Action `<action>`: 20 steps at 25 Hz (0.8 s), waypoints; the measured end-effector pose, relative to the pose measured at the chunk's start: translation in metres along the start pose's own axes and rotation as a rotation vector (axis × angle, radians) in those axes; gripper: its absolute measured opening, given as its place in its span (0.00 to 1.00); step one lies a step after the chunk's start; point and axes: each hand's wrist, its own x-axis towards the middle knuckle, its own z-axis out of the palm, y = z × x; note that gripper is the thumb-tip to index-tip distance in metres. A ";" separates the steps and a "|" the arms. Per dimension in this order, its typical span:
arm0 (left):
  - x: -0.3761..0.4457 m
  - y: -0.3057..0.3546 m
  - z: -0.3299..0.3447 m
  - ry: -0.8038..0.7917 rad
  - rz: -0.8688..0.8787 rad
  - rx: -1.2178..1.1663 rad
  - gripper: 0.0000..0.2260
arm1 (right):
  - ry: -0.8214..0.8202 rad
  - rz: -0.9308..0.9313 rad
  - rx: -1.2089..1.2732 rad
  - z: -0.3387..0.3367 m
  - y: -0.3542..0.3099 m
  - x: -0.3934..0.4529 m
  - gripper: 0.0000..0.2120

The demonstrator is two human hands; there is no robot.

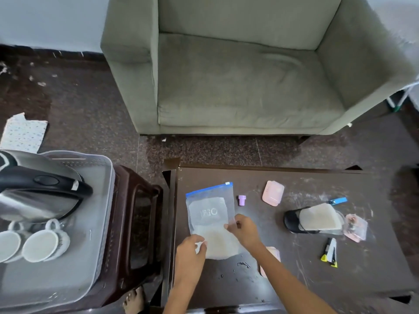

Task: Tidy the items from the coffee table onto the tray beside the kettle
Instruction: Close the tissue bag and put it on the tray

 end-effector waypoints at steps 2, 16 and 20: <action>-0.019 0.019 -0.016 0.001 0.031 -0.038 0.04 | 0.014 -0.031 0.079 -0.028 -0.015 -0.039 0.19; -0.075 0.107 -0.106 -0.195 -0.234 -0.481 0.27 | -0.122 -0.232 0.494 -0.146 -0.092 -0.166 0.20; -0.070 0.117 -0.121 -0.164 0.003 -0.570 0.13 | -0.067 -0.155 0.579 -0.146 -0.102 -0.160 0.29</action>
